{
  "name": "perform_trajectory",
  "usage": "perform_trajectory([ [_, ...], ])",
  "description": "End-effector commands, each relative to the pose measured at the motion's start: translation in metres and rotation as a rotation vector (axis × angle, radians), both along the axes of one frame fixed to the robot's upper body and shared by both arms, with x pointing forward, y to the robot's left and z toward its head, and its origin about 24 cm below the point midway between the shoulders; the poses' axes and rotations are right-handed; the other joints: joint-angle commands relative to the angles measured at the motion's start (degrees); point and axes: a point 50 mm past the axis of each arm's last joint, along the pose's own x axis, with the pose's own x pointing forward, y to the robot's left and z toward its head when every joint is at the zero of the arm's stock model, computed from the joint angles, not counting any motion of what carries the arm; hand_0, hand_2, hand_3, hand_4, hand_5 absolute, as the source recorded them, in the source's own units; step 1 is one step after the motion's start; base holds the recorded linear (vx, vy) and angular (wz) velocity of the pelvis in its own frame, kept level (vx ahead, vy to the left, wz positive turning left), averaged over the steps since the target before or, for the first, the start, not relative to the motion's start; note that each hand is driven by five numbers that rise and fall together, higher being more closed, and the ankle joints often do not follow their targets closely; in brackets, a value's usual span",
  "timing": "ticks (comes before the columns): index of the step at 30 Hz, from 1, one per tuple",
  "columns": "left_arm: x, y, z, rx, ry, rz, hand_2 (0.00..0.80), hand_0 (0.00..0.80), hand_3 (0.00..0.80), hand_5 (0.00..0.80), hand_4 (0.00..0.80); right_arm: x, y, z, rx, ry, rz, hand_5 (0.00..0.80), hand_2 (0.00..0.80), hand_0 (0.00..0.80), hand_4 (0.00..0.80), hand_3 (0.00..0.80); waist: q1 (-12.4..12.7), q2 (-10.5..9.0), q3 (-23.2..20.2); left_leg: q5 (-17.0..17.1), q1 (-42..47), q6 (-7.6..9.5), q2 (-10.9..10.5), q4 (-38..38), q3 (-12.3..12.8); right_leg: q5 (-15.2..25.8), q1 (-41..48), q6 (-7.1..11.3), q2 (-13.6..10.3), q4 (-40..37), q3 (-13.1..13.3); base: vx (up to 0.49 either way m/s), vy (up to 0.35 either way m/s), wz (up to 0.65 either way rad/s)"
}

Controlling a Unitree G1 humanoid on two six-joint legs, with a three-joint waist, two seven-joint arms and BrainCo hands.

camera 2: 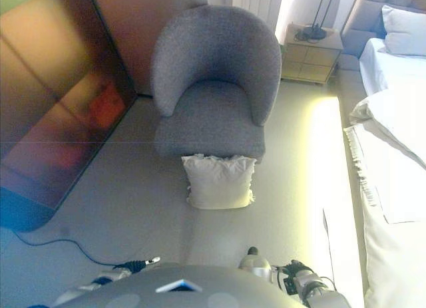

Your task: Pick up the cushion and take it to the sofa

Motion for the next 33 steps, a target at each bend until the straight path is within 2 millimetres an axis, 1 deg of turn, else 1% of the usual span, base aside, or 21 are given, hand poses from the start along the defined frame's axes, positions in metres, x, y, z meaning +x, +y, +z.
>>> perform_trajectory([
  [1, 0.0131, 0.0038, 0.0019, 0.018, -0.010, -0.028, 0.000, 0.000, 0.000, 0.000, 0.000, 0.0194, 0.0099, -0.0012, 0.017, -0.006, 0.050, 0.000, 0.000, 0.000, 0.000, 0.000, -1.35, -2.58, 2.84, -2.88, -1.91, 4.27, -5.74, 0.32, 1.11, -9.75, 6.63, -1.09, 3.18, 1.53, -1.24, 0.000, 0.000, 0.00],
  [5, 0.0152, 0.0027, 0.0018, 0.003, -0.027, -0.008, 0.000, 0.000, 0.000, 0.000, 0.000, 0.0198, 0.0100, -0.0011, 0.017, -0.007, 0.051, 0.000, 0.000, 0.000, 0.000, 0.000, -1.28, -2.60, 2.87, -2.89, -1.95, 4.29, -5.82, 0.32, 1.01, -9.77, 6.65, -1.09, 3.21, 1.50, -1.23, 0.000, 0.000, 0.00],
  [33, 0.0139, 0.0031, 0.0018, 0.021, -0.011, -0.023, 0.000, 0.000, 0.000, 0.000, 0.000, 0.0187, 0.0118, -0.0017, 0.028, -0.010, 0.044, 0.000, 0.000, 0.000, 0.000, 0.000, -1.39, -2.57, 2.61, -2.78, -2.12, 4.23, -5.73, 0.32, 1.18, -9.74, 6.58, -1.12, 3.42, 1.40, -1.21, 0.000, 0.000, 0.00],
])
